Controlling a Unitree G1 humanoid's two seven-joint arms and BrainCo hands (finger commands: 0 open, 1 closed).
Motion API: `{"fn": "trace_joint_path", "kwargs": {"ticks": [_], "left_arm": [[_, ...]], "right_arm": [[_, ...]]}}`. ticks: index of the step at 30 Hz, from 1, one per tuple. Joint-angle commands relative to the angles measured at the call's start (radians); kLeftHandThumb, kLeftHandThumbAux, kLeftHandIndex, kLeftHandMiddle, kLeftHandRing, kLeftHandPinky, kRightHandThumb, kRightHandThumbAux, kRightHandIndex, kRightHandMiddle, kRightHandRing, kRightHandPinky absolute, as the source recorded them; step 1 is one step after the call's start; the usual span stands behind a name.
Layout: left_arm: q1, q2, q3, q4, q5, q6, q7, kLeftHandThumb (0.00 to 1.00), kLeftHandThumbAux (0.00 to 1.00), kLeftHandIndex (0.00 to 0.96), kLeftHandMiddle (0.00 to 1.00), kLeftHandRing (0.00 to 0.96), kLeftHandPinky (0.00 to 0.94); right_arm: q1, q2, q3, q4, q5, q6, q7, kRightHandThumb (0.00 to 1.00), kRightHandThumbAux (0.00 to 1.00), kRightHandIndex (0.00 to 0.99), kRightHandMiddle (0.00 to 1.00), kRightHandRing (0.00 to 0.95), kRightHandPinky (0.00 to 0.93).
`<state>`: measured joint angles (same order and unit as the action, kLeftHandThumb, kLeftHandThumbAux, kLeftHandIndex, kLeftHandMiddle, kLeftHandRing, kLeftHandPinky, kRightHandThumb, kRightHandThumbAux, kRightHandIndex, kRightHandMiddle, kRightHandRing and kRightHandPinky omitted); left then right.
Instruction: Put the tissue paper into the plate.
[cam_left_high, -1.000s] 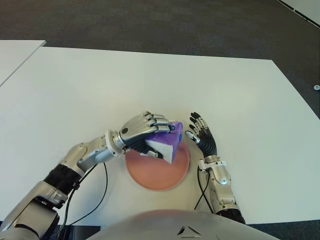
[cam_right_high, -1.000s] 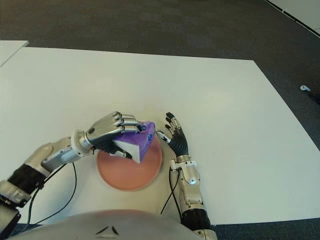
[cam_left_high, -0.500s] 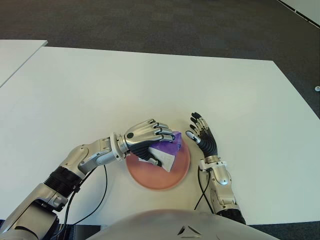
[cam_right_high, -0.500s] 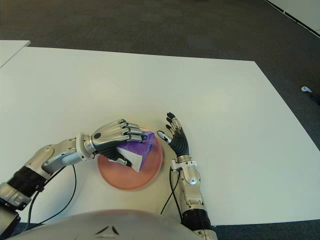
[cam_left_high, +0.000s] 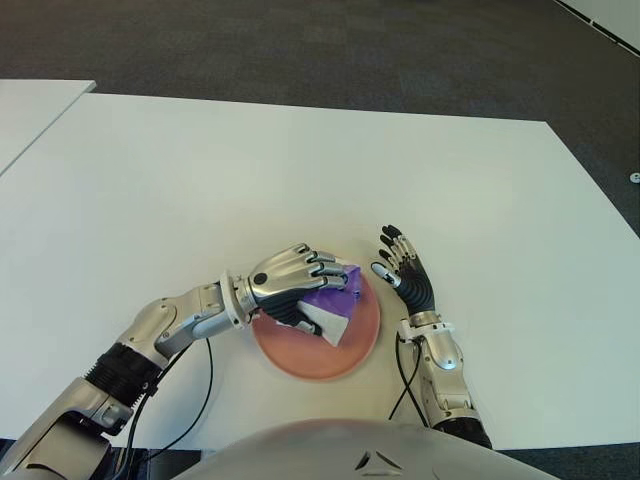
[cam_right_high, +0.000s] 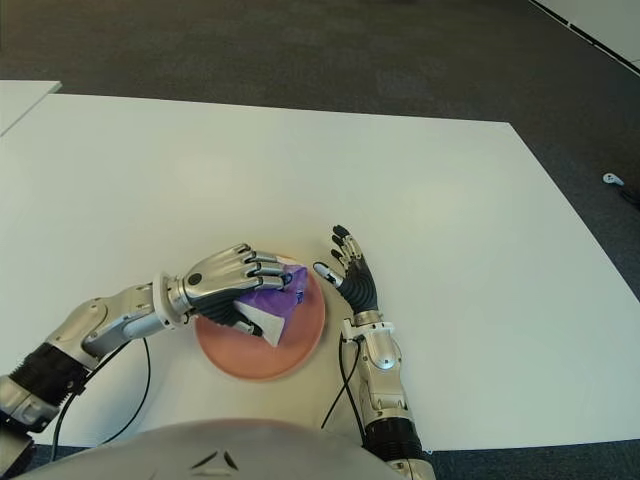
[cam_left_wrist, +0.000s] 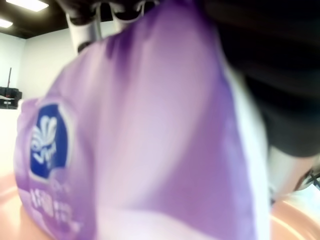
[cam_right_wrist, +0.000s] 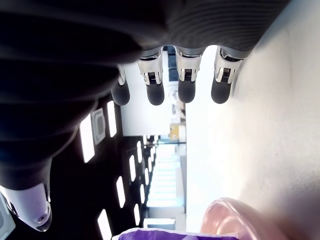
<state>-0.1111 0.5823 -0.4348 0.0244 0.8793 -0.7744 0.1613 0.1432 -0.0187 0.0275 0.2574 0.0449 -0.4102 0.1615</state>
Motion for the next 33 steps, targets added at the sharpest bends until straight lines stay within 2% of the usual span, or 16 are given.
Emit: {"fn": "trace_joint_path", "kwargs": {"ticks": [1,2,5,6,9,14,21,27,33], "left_arm": [[0.051,0.002,-0.007,-0.022,0.004,0.015,-0.030,0.723,0.699,0.439,0.791,0.786,0.734],[0.049,0.008,-0.011,-0.024,-0.004,0.019,-0.053,0.548,0.655,0.414,0.673,0.657,0.620],[0.044,0.023,-0.016,-0.031,-0.017,0.031,-0.110,0.245,0.558,0.254,0.358,0.327,0.314],[0.035,0.042,-0.018,-0.044,-0.026,0.038,-0.159,0.161,0.499,0.166,0.233,0.209,0.201],[0.024,0.069,-0.022,-0.067,-0.029,0.056,-0.243,0.053,0.409,0.054,0.076,0.068,0.065],[0.030,0.087,-0.016,-0.124,0.007,0.111,-0.327,0.009,0.323,0.008,0.012,0.011,0.010],[0.042,0.088,-0.013,-0.177,0.016,0.176,-0.403,0.098,0.197,0.000,0.000,0.000,0.000],[0.043,0.088,-0.009,-0.195,0.018,0.185,-0.399,0.153,0.181,0.000,0.000,0.000,0.000],[0.039,0.093,0.009,-0.208,0.007,0.173,-0.375,0.165,0.175,0.000,0.000,0.000,0.000]], "right_arm": [[0.072,-0.011,-0.010,0.117,0.004,0.095,0.002,0.000,0.603,0.000,0.000,0.000,0.000],[0.073,-0.011,-0.009,0.113,0.004,0.096,0.002,0.000,0.603,0.000,0.000,0.000,0.000],[0.074,-0.011,-0.007,0.104,0.002,0.100,0.001,0.000,0.608,0.000,0.000,0.000,0.000],[0.076,-0.012,-0.006,0.098,0.002,0.102,0.003,0.000,0.613,0.000,0.000,0.000,0.000],[0.077,-0.013,-0.005,0.094,0.003,0.103,0.006,0.000,0.621,0.000,0.000,0.000,0.000],[0.080,-0.014,-0.006,0.092,0.008,0.101,0.015,0.000,0.625,0.000,0.000,0.000,0.000],[0.079,-0.017,-0.009,0.099,0.010,0.098,0.023,0.000,0.627,0.000,0.000,0.000,0.000],[0.074,-0.019,-0.011,0.108,0.008,0.091,0.023,0.000,0.631,0.000,0.000,0.000,0.000],[0.068,-0.020,-0.014,0.120,0.011,0.081,0.028,0.000,0.635,0.000,0.000,0.000,0.000]]}}
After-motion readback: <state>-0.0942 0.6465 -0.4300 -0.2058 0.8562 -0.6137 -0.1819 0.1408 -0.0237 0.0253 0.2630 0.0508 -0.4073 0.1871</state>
